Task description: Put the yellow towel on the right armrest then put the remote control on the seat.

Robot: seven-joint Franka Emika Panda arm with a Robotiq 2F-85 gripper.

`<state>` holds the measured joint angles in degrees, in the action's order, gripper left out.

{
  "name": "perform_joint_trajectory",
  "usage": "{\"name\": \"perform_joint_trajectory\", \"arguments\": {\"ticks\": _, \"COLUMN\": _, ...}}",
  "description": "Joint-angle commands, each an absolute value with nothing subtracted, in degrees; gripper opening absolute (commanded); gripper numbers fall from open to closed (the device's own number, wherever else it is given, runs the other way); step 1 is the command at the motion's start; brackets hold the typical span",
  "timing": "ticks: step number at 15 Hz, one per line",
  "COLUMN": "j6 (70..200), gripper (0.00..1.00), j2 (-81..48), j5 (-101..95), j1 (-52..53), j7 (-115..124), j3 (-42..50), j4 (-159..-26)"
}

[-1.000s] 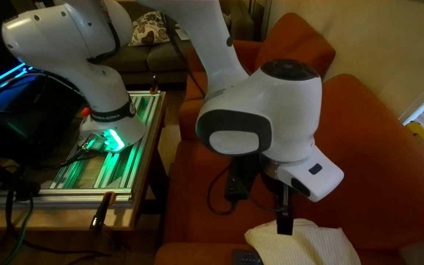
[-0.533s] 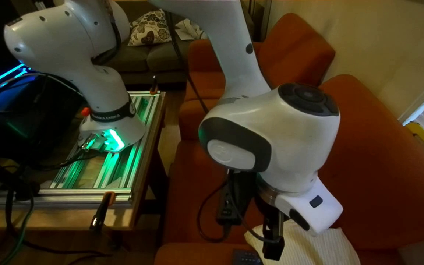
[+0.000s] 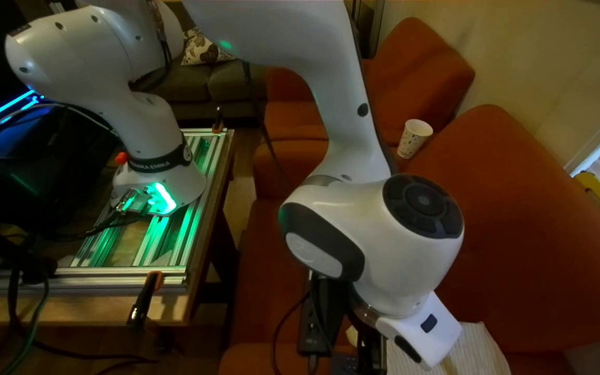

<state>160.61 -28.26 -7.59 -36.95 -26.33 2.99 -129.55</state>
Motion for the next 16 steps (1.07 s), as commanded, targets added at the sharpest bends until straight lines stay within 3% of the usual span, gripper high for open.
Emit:
{"name": "perform_joint_trajectory", "arguments": {"ticks": 1, "j6": 161.6, "gripper": 1.00, "j2": -31.8, "j5": -5.9, "j1": -38.0, "j7": -29.7, "j3": 3.3, "j4": -127.2}}
{"name": "perform_joint_trajectory", "arguments": {"ticks": 11, "j6": 162.7, "gripper": 0.99, "j2": -36.6, "j5": -7.3, "j1": -38.1, "j7": -27.8, "j3": 6.2, "j4": -124.3}}
{"name": "perform_joint_trajectory", "arguments": {"ticks": 13, "j6": 162.4, "gripper": 0.74, "j2": -37.1, "j5": -6.9, "j1": -38.7, "j7": -28.1, "j3": 5.9, "j4": -123.7}}
{"name": "perform_joint_trajectory", "arguments": {"ticks": 16, "j6": 163.0, "gripper": 0.53, "j2": -37.9, "j5": -6.4, "j1": -39.7, "j7": -28.6, "j3": 5.0, "j4": -123.0}}
